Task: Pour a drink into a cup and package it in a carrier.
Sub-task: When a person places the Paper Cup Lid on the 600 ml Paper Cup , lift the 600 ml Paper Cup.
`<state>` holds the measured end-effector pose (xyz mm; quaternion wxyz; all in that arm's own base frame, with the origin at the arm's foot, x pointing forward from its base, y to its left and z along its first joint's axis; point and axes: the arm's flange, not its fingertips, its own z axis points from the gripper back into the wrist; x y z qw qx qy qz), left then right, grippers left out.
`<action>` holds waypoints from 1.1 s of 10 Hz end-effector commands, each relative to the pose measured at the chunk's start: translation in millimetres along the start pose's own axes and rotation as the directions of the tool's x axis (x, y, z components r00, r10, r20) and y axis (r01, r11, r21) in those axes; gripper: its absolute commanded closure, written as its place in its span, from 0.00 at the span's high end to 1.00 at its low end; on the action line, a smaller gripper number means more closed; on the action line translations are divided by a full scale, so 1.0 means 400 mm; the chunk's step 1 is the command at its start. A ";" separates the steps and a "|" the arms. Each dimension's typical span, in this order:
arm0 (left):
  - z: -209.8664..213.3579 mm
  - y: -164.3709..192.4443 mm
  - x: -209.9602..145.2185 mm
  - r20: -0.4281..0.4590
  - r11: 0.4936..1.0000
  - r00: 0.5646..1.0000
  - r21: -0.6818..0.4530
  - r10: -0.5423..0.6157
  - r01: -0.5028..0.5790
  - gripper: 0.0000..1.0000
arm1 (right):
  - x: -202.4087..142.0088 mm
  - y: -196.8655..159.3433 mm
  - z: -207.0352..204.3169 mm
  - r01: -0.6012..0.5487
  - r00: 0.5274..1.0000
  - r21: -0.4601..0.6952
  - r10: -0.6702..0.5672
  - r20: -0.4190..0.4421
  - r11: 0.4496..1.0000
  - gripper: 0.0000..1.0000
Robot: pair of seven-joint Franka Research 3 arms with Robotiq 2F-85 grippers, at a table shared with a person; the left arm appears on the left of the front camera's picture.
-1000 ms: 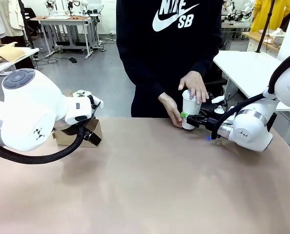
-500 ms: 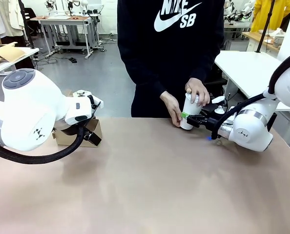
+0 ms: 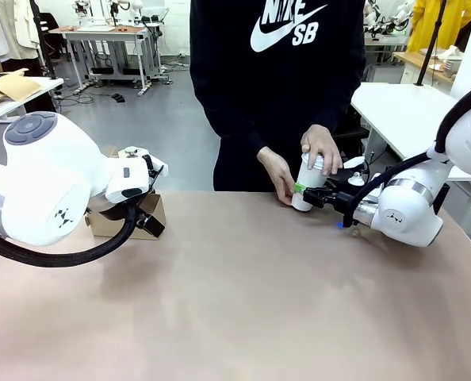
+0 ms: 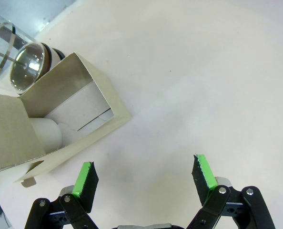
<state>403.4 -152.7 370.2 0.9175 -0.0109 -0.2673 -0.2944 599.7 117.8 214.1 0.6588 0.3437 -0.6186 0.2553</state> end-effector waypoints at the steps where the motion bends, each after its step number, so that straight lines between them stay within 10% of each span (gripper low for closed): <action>1: 0.001 0.001 0.000 0.001 1.000 1.000 -0.001 0.001 -0.001 1.00 | 0.014 0.001 -0.013 -0.005 1.000 -0.002 0.005 0.007 1.000 0.80; 11: 0.001 0.001 0.000 0.001 1.000 1.000 -0.001 0.001 -0.001 1.00 | 0.014 0.001 -0.013 -0.005 1.000 -0.002 0.005 0.007 1.000 0.80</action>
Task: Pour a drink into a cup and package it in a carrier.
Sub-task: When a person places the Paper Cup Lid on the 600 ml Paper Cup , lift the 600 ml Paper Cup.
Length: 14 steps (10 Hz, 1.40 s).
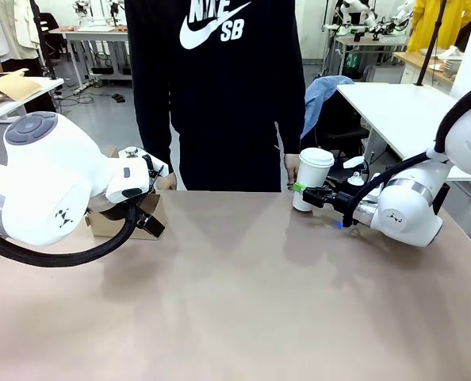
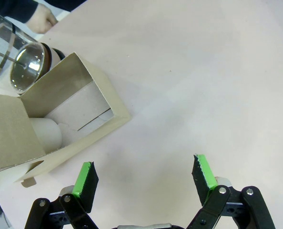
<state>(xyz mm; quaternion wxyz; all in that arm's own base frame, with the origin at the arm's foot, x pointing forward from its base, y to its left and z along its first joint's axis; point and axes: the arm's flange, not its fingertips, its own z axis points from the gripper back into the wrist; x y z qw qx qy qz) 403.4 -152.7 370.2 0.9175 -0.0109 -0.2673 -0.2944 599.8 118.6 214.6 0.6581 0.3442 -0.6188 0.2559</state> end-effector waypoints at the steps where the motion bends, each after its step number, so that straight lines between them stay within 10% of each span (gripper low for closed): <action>1: 0.001 0.001 0.000 0.001 1.000 1.000 -0.001 0.001 -0.001 1.00 | 0.013 0.000 -0.011 -0.004 1.000 -0.003 0.004 0.006 1.000 0.80; 7: 0.001 0.001 0.000 0.001 1.000 1.000 -0.001 0.001 -0.001 1.00 | 0.000 0.000 0.000 0.000 1.000 0.000 0.000 0.000 1.000 0.80; 14: 0.001 0.001 0.000 0.001 1.000 1.000 -0.001 0.001 -0.001 1.00 | 0.359 0.135 0.023 -0.050 0.995 0.161 0.062 -0.072 0.986 0.80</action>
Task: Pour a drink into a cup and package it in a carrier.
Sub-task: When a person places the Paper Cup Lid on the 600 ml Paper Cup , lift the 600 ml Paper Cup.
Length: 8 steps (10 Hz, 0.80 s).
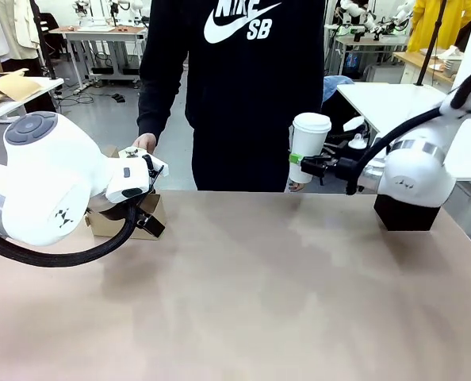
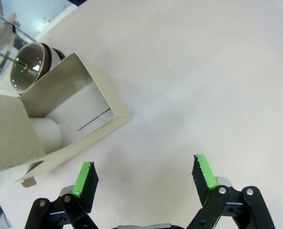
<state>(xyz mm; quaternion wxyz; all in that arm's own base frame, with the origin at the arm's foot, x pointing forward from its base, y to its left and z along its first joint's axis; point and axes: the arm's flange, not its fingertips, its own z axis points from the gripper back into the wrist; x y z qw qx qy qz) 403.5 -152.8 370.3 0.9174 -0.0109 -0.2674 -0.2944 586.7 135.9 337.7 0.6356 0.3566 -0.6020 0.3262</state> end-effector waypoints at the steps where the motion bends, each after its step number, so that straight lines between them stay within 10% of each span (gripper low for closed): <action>1: 0.001 0.001 -0.001 0.001 1.000 1.000 -0.001 0.001 -0.001 1.00 | 0.147 0.078 0.068 0.011 0.999 0.053 -0.009 -0.041 0.999 0.80; 5: 0.001 0.001 -0.001 0.001 1.000 1.000 -0.001 0.001 -0.001 1.00 | 0.442 0.266 0.371 -0.042 0.999 0.094 0.044 -0.019 0.995 0.80; 8: 0.001 0.001 -0.001 0.001 1.000 1.000 -0.001 0.001 -0.001 1.00 | 0.500 0.315 0.383 -0.061 0.998 0.083 0.063 -0.031 0.995 0.80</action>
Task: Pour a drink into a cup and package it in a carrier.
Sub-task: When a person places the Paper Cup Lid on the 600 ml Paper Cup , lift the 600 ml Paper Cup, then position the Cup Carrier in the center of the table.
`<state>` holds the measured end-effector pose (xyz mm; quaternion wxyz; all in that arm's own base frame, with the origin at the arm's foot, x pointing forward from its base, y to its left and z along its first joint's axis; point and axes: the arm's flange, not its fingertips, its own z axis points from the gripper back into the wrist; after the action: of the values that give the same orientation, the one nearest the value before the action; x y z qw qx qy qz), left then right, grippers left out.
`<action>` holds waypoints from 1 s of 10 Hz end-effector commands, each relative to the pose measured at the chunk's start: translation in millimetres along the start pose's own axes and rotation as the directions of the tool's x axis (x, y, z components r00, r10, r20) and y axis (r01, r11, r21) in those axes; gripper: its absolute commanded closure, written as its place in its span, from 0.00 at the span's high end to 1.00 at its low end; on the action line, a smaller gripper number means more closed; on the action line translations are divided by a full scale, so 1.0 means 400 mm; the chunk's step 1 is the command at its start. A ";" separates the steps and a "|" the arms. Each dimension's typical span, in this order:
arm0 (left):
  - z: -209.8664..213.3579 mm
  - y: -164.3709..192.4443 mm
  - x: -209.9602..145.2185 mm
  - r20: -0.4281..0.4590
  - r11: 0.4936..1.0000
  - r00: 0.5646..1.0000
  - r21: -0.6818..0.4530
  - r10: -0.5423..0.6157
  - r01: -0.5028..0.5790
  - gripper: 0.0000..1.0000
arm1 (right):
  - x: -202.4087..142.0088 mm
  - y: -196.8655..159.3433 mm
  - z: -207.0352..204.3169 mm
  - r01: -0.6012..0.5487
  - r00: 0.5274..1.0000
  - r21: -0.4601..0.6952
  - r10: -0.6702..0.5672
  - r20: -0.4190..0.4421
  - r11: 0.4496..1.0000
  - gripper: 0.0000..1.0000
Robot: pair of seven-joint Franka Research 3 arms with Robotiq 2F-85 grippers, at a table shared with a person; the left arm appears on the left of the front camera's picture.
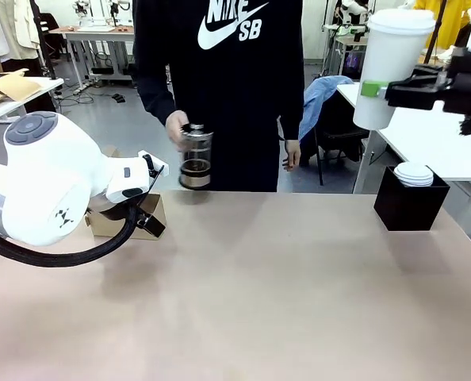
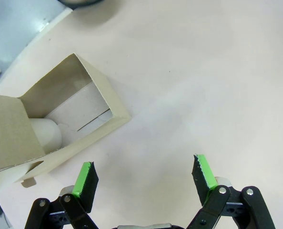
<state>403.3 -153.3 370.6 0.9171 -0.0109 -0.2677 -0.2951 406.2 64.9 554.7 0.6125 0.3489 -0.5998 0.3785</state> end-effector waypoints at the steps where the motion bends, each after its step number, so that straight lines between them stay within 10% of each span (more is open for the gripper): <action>1: 0.000 0.002 -0.001 0.000 1.000 1.000 -0.001 0.002 -0.002 1.00 | -0.021 0.001 -0.006 0.040 0.999 0.017 -0.039 -0.009 0.999 0.80; 10: 0.000 0.002 -0.001 0.000 1.000 1.000 -0.001 0.002 -0.002 1.00 | 0.000 0.000 0.000 0.000 1.000 0.000 0.000 0.000 1.000 0.80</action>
<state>403.3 -153.3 370.6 0.9171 -0.0109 -0.2677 -0.2951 406.1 63.8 553.4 0.6167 0.3464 -0.5969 0.3786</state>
